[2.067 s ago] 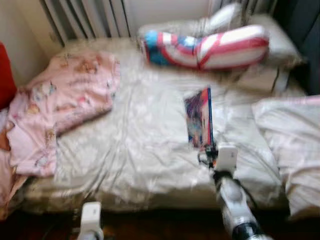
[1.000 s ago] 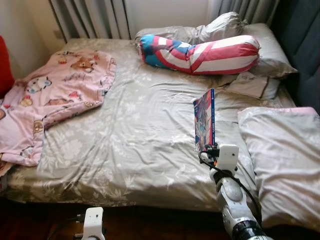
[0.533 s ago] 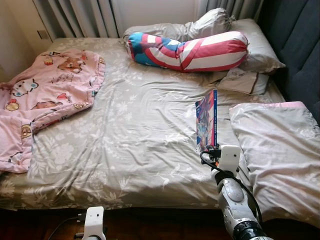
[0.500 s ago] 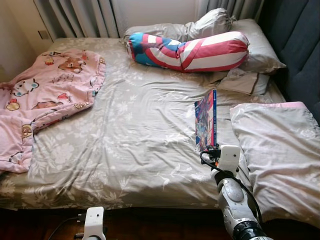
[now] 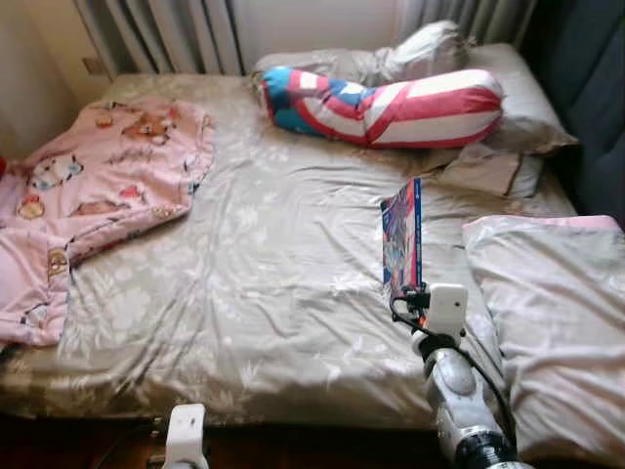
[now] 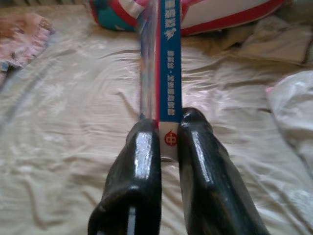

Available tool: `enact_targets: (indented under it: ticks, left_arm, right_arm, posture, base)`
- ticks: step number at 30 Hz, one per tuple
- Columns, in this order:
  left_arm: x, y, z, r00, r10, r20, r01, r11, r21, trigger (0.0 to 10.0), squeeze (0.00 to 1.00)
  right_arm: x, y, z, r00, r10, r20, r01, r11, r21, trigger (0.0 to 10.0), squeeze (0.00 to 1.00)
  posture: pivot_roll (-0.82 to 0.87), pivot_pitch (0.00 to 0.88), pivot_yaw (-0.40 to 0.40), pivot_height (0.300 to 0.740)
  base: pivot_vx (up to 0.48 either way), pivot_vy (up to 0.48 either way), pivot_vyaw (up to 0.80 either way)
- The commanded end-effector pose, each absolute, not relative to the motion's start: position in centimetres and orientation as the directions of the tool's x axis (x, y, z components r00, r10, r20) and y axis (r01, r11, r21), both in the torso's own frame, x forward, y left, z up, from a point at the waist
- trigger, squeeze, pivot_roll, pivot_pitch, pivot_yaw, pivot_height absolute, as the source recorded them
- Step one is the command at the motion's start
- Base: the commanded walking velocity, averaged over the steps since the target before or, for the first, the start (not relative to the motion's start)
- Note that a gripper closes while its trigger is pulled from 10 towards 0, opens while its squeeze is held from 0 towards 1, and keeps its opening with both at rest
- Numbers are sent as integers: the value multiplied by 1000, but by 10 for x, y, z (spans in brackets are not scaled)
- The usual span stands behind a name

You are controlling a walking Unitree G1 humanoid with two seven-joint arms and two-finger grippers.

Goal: Clean up the room

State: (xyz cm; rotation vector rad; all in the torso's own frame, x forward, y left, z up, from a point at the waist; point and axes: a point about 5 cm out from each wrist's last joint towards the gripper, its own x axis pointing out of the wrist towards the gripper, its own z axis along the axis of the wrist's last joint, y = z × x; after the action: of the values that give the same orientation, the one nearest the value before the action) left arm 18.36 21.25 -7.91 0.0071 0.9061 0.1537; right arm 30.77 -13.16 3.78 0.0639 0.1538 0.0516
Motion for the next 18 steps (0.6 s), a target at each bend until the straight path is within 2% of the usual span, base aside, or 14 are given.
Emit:
enact_targets:
  ticks: [1,9,12,18]
  left_arm:
    - [186,206,-79,604,118,-788,-117,991,59,10000,0]
    - [186,206,-80,603,120,-788,-116,991,62,10000,0]
    - [186,206,-79,603,121,-788,-117,991,63,10000,0]
    - [186,206,-80,602,121,-789,-114,991,65,10000,0]
  right_arm:
    - [309,-144,42,992,24,-122,-18,999,52,10000,0]
    - [309,-145,40,990,17,-138,-9,998,59,10000,0]
    - [309,-144,40,990,24,-138,-16,998,57,10000,0]
    - [309,-144,40,991,22,-136,-16,999,47,10000,0]
  posture:
    - [-81,99,10,740]
    - [-81,100,8,740]
    - [-80,100,8,740]
    - [-81,101,8,740]
  base:
    - [289,0,0]
    - [283,0,0]
    - [0,0,-752]
    - [0,0,0]
